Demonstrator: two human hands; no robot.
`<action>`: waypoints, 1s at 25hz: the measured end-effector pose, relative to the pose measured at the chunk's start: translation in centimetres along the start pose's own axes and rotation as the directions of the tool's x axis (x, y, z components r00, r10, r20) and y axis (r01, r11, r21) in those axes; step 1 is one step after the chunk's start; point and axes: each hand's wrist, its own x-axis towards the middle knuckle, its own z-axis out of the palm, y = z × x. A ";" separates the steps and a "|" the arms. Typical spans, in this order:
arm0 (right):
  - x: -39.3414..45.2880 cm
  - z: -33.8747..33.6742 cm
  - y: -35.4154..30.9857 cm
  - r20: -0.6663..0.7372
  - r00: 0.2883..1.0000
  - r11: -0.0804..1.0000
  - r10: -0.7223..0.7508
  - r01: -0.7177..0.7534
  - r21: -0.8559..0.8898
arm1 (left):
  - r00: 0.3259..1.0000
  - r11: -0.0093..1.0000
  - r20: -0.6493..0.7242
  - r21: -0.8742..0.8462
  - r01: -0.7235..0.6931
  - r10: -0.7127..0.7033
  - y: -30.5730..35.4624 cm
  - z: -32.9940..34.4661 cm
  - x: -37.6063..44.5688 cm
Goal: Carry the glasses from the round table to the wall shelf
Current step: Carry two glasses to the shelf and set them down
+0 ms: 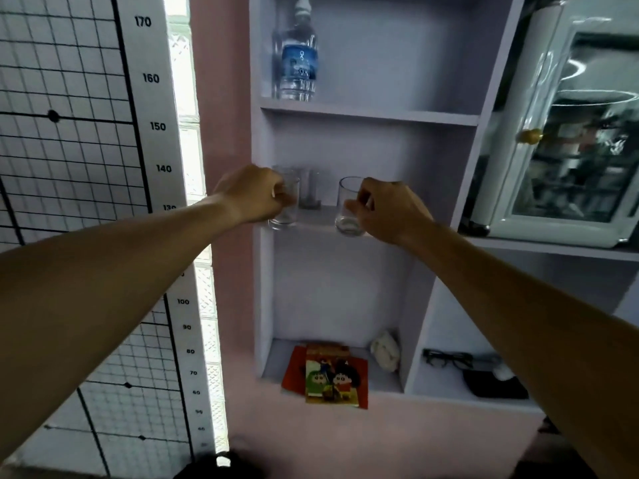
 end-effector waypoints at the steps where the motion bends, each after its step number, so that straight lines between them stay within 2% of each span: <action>1: 0.7 0.6 0.1 0.000 1.000 1.000 -0.005 0.005 -0.010 | 1.000 1.000 -0.006 0.007 -0.014 0.014 -0.3 0.4 0.6; 6: 3.8 2.4 0.3 0.011 1.000 1.000 0.026 -0.026 -0.007 | 0.999 0.999 0.008 -0.003 -0.040 0.040 -1.2 1.6 2.7; 16: 7.9 5.5 -0.2 0.049 0.999 0.998 -0.016 0.013 0.056 | 1.000 0.998 0.017 -0.061 -0.023 0.024 -2.8 3.1 5.4; 25: 10.1 7.2 -0.5 0.010 1.000 0.990 -0.009 0.008 0.143 | 0.996 0.997 -0.063 -0.054 -0.062 0.058 -4.2 3.9 5.4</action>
